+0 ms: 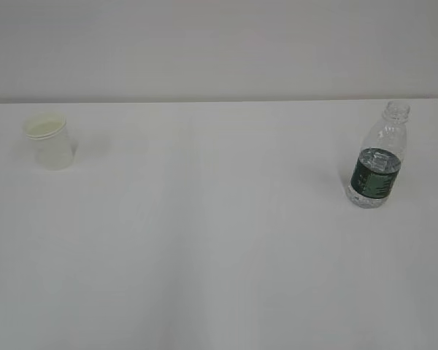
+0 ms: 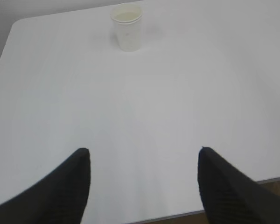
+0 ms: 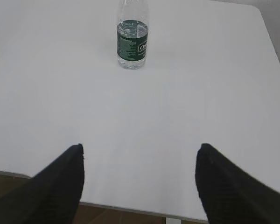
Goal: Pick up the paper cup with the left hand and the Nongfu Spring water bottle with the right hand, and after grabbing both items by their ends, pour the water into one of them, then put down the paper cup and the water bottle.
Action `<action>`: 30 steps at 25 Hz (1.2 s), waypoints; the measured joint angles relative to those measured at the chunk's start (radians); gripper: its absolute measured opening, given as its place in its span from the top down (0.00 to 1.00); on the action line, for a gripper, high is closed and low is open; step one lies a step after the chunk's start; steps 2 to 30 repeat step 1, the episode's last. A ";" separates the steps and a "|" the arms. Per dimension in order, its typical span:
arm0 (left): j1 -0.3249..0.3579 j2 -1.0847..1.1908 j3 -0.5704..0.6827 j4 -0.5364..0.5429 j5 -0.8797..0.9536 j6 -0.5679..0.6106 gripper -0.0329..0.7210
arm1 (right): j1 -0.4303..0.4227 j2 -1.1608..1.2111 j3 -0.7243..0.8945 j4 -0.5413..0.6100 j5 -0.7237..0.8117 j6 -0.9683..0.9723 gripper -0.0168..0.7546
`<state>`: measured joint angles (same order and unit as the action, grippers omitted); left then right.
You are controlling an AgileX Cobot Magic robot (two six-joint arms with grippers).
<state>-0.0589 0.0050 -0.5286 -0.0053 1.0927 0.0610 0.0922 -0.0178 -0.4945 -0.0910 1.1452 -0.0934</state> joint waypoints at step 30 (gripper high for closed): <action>0.000 0.000 0.000 0.000 0.000 0.000 0.27 | 0.000 0.000 0.000 0.000 0.000 0.000 0.26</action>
